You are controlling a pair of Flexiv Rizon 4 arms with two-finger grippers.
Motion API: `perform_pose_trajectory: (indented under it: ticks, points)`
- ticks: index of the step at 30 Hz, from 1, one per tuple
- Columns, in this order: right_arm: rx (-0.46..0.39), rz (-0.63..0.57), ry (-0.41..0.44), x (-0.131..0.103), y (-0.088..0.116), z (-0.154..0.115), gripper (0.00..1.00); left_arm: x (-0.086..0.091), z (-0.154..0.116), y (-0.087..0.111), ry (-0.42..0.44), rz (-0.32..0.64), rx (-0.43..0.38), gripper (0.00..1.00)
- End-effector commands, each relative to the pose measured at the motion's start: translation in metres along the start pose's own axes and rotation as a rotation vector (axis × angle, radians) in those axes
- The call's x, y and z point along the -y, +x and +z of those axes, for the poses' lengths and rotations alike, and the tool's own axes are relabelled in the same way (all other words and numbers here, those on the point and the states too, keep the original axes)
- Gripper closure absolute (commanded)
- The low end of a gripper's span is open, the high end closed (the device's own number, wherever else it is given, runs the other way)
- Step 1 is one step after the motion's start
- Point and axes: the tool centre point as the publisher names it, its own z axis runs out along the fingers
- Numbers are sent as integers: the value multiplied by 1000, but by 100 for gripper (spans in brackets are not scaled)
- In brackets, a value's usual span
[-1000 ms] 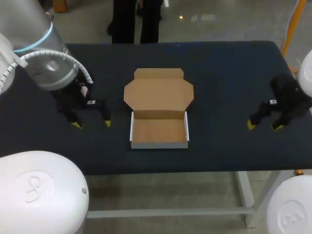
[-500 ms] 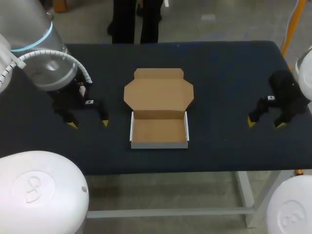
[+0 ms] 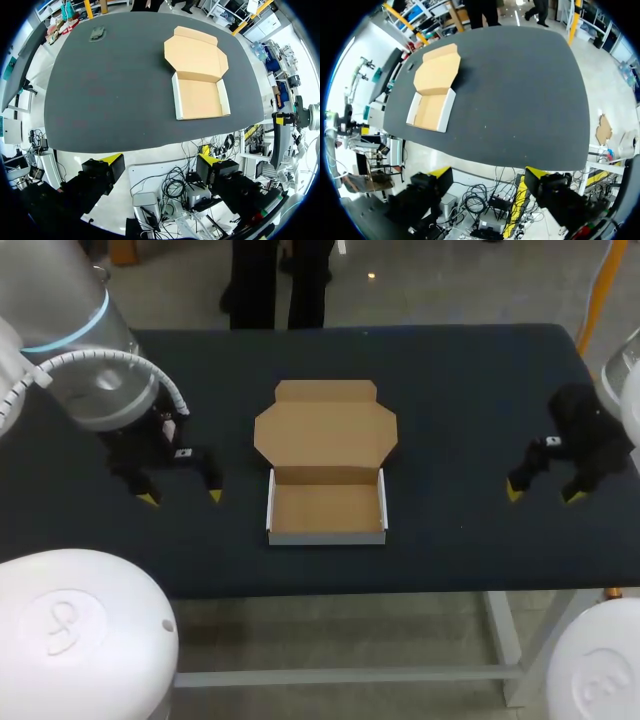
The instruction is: Assemble the packaging by folding the flat box into shape, placing the metal phone stand inside, and closing the box properly
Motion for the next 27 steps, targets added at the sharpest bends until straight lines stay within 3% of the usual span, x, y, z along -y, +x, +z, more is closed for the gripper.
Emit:
perform_pose_trajectory:
  ticks: [1, 27]
  points:
    - [3, 4, 9, 0, 2, -4, 0, -3, -2, 1, 14, -6, 2, 0]
    - [3, 22, 16, 3, 2, -2, 0, 8, 4, -12, 21, -42, 1, 0]
